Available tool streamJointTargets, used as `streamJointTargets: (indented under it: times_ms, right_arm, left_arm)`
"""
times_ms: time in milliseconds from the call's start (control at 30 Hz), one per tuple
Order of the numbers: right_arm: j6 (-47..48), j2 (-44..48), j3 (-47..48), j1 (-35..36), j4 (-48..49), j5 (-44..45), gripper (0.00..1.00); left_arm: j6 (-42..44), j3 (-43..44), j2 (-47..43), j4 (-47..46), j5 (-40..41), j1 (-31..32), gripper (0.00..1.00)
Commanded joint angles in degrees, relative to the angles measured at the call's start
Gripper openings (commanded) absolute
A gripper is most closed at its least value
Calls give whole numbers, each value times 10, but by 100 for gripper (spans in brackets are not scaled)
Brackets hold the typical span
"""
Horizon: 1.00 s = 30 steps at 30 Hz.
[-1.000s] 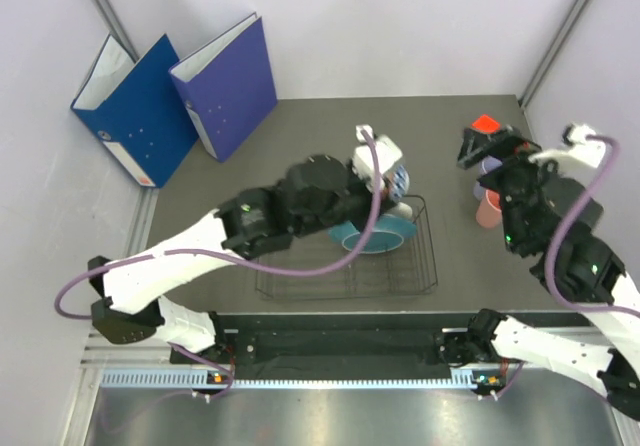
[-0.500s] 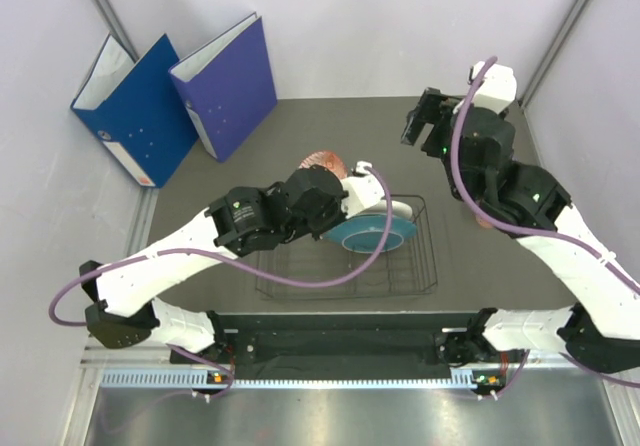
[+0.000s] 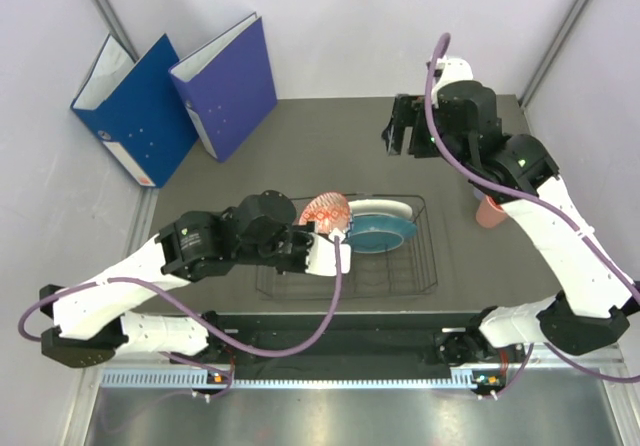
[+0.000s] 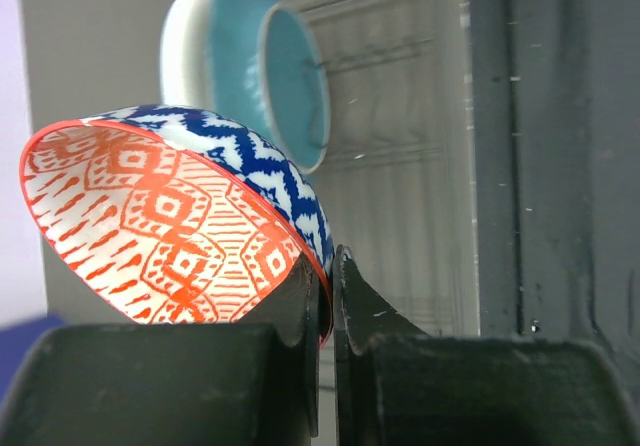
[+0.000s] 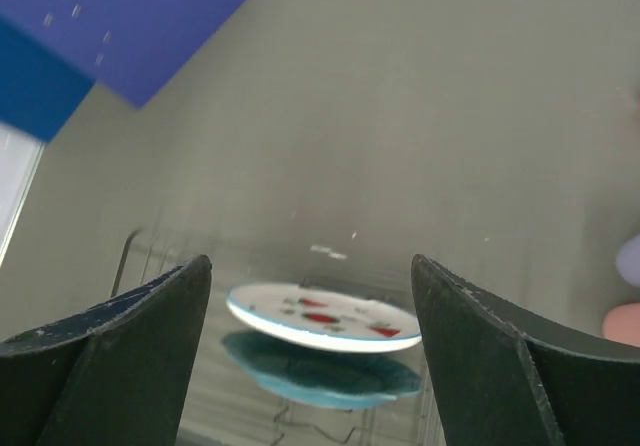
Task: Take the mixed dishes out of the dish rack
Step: Place the bowl at the center of the board.
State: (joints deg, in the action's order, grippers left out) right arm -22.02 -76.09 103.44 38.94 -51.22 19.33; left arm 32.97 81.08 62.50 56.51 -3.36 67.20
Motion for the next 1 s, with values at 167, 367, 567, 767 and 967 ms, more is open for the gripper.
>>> streamJointTargets:
  times_ms: [167,367,567,767,967]
  right_arm:
    - [22,14,-18,18,-26,-116,80]
    - [25,16,-43,26,-51,-131,80]
    - [32,17,-46,45,-70,-147,77]
    - [30,-6,-34,93,-93,-146,78]
    - [28,-12,-43,109,-95,-146,74]
  left_arm:
    - [78,15,61,22,-46,4,0]
    - [113,33,91,27,8,4,0]
    - [145,59,104,35,63,3,0]
    - [172,79,128,26,76,2,0]
    - [180,82,138,10,70,0,0]
